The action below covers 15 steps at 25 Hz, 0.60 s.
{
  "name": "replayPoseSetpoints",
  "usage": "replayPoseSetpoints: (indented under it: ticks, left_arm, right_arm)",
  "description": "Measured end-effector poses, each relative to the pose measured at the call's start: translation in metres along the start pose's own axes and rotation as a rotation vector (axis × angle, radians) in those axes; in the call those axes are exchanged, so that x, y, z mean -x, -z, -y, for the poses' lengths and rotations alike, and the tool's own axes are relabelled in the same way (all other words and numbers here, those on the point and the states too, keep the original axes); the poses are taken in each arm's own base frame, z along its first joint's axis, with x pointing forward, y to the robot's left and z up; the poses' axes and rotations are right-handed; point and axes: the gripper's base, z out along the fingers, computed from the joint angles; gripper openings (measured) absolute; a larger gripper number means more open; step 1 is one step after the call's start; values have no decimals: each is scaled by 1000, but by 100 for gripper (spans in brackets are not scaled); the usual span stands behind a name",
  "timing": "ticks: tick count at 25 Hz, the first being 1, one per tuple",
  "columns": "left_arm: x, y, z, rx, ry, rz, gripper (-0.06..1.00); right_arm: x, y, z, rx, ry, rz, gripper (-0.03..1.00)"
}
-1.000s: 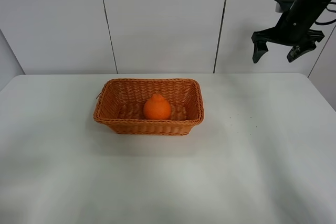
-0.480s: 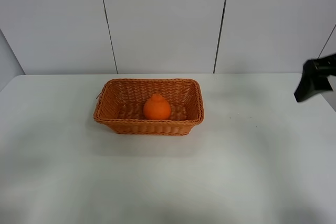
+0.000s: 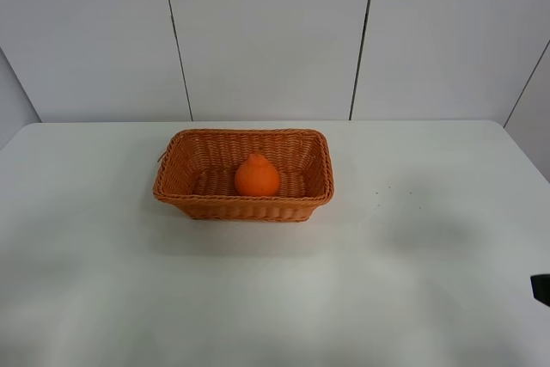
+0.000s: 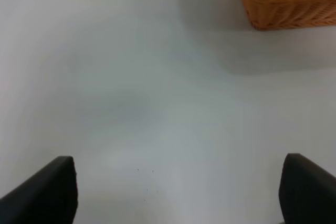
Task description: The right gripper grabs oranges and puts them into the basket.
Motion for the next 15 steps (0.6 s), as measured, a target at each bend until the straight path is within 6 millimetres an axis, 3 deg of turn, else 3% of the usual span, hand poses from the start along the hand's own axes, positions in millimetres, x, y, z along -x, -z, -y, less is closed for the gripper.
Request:
replayPoseSetpoints:
  ticks: [9, 15]
  left_arm:
    - [0, 0, 0, 0, 0, 0, 88]
    - [0, 0, 0, 0, 0, 0, 88]
  right_arm:
    - [-37, 45, -2, 4, 19, 387, 69]
    - [-42, 49, -2, 4, 21, 429, 69]
